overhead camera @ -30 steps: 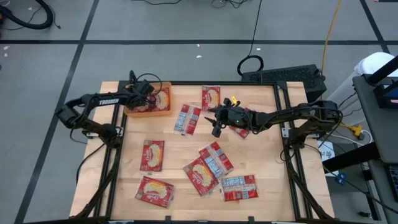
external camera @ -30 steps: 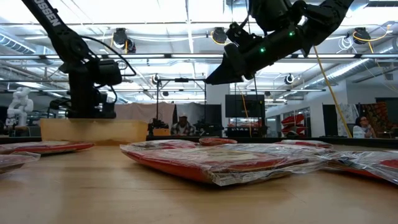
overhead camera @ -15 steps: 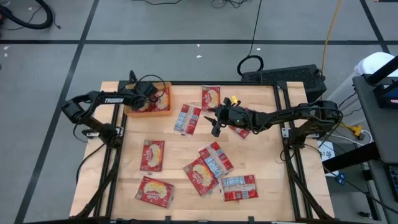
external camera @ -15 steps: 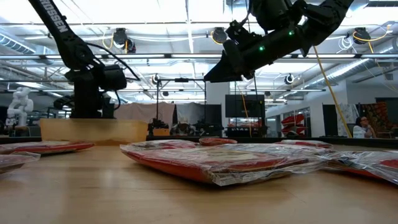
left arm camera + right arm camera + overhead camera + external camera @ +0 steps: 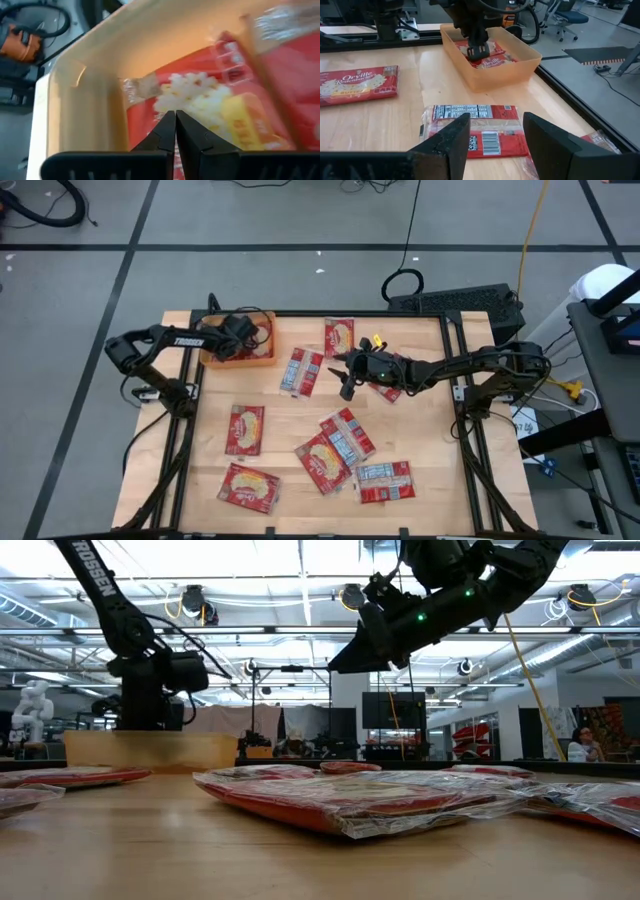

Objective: Sort popcorn bags into baskets
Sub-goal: Adjust the popcorn bag

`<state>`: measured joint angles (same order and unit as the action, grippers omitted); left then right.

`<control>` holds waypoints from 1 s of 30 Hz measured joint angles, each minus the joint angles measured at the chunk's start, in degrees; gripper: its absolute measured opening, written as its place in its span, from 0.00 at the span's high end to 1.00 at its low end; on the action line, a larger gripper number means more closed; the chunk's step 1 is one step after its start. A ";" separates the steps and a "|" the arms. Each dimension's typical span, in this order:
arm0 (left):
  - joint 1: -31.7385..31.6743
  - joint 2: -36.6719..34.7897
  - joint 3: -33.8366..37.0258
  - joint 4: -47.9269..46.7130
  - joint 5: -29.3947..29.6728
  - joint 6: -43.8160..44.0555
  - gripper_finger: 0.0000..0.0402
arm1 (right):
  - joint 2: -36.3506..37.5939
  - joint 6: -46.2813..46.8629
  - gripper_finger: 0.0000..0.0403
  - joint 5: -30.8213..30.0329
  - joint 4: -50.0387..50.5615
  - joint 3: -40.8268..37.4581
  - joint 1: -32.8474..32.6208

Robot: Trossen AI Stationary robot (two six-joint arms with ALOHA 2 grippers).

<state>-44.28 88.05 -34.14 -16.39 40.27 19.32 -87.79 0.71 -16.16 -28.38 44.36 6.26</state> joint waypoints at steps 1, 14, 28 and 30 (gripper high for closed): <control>0.48 -0.15 -0.61 0.01 -0.12 -0.25 0.95 | 0.00 -0.02 0.56 0.00 -0.01 0.00 0.00; -2.73 0.08 -7.58 -3.33 -2.40 -5.24 0.95 | 0.00 -1.61 0.56 0.00 0.53 0.00 0.00; -7.29 0.30 -7.58 -10.59 -8.89 -4.90 0.99 | 0.00 -1.02 0.56 0.00 1.70 -0.04 -0.02; -7.20 0.82 -7.58 -10.47 -8.46 -5.31 0.99 | 0.00 -1.25 0.56 0.00 1.61 -0.04 -0.02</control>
<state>-51.48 88.87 -41.71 -26.87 31.81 14.01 -87.79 -0.54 -16.16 -26.78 44.31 6.24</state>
